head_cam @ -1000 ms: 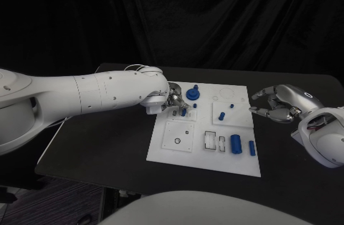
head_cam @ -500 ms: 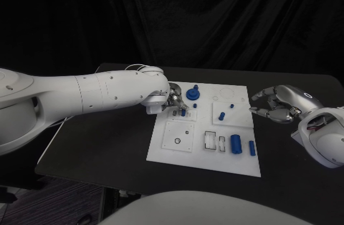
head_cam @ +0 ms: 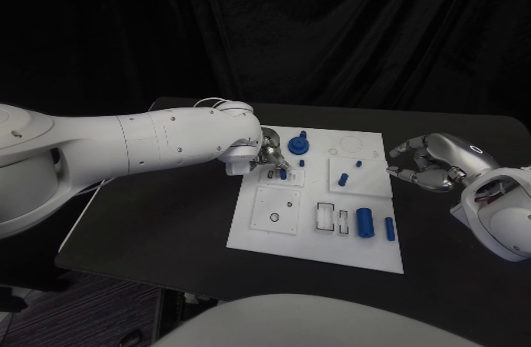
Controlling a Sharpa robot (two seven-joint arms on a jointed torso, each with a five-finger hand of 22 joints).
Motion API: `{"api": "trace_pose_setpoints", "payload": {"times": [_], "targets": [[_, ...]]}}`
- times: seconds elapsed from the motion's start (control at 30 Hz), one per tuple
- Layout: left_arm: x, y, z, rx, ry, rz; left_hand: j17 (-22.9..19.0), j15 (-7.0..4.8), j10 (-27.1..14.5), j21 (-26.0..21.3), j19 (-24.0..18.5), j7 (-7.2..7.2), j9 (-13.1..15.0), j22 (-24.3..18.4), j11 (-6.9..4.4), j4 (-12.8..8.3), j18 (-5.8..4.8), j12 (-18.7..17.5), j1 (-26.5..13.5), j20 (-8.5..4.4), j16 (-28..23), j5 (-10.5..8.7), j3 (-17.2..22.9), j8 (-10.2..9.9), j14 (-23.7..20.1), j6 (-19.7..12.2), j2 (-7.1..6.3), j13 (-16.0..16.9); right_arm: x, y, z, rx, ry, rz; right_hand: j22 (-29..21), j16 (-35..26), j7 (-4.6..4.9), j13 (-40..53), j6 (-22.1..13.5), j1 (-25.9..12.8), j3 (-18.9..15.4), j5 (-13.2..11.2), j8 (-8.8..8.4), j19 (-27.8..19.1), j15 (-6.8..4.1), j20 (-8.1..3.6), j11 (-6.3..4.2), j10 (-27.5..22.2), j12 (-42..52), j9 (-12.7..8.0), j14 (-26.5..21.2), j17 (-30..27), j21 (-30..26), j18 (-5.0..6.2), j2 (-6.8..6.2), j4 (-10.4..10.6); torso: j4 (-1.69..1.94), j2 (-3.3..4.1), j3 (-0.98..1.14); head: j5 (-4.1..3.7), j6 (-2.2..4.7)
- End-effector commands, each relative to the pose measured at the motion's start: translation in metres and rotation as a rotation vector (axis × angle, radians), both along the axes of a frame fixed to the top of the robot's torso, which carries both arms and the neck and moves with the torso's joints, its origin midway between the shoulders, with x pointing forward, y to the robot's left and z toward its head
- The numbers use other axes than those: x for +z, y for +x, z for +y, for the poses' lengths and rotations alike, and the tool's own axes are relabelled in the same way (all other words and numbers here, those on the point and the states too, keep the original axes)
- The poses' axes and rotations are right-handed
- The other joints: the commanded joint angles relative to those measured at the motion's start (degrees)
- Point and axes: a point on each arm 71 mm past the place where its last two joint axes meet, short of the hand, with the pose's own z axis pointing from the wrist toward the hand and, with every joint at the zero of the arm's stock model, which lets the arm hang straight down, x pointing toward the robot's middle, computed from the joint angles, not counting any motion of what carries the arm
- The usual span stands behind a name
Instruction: Assemble the parts on the task board
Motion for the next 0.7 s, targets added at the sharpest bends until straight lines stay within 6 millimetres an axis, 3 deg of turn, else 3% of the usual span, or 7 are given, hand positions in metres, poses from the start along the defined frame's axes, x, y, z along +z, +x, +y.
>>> {"api": "trace_pose_setpoints", "payload": {"times": [0.03, 0.4, 0.7], "targets": [[-0.0027, -0.0028, -0.0005, -0.021, 0.001, 0.022, 15.09, -0.45, 6.15, -0.26, -0.29, -0.01, 0.31, 9.04, -0.37, -1.02, 0.61, 0.2, 0.88, -0.27, 0.15, 0.16, 0.75, 0.19, 5.96, -0.46, -0.11, 15.09, -0.0021, 0.0002, -0.0014, -0.02, -0.006, 0.016, 7.04, -0.33, 0.05, -0.15, 0.51, 0.58, 0.44, 0.47, 0.24, -0.31, 0.36, -0.18, -0.01, -0.29, -0.37, -0.09, 0.78, -0.03, -0.44, 0.3, -0.04, -0.03, 0.02, -0.01, -0.01, -0.03, -0.01], [-0.0017, -0.0047, -0.0038, -0.049, -0.03, 0.016, 15.09, -0.4, 6.15, -0.96, -0.67, 0.13, 0.96, 8.89, -0.3, -5.39, 0.73, 0.2, 1.54, -0.23, 0.15, 0.38, 5.07, -0.63, 5.96, -0.73, -1.04, 15.09, -0.0048, 0.0003, -0.0021, -0.031, 0.002, 0.038, 6.9, -0.61, 0.1, -0.45, 0.71, 1.43, 0.99, 1.43, 0.22, -0.45, 0.38, -0.18, 0.01, -0.54, -0.59, -0.54, 0.66, -0.38, -1.15, 0.4, 0.05, -0.46, 0.04, -0.02, 0.02, 0.06, -0.01], [-0.002, -0.0046, -0.0031, -0.055, -0.031, 0.02, 15.09, -0.2, 6.15, -1.5, -0.96, 0.36, 0.08, 8.75, -0.09, -5.79, 0.81, 0.2, -0.06, -0.08, 0.15, 0.56, 6.23, -1.66, 5.96, -0.17, -1.29, 15.09, -0.0054, 0.0004, -0.0023, -0.034, 0.002, 0.043, 6.81, -0.83, 0.13, -1.01, 0.8, 1.86, 1.3, 2.08, 0.2, -0.55, 0.39, -0.17, 0.03, -0.96, -0.97, -0.8, 0.55, -0.64, -1.59, 0.46, 0.01, -0.71, 0.04, 0.0, -0.01, 0.16, -0.01]]}}
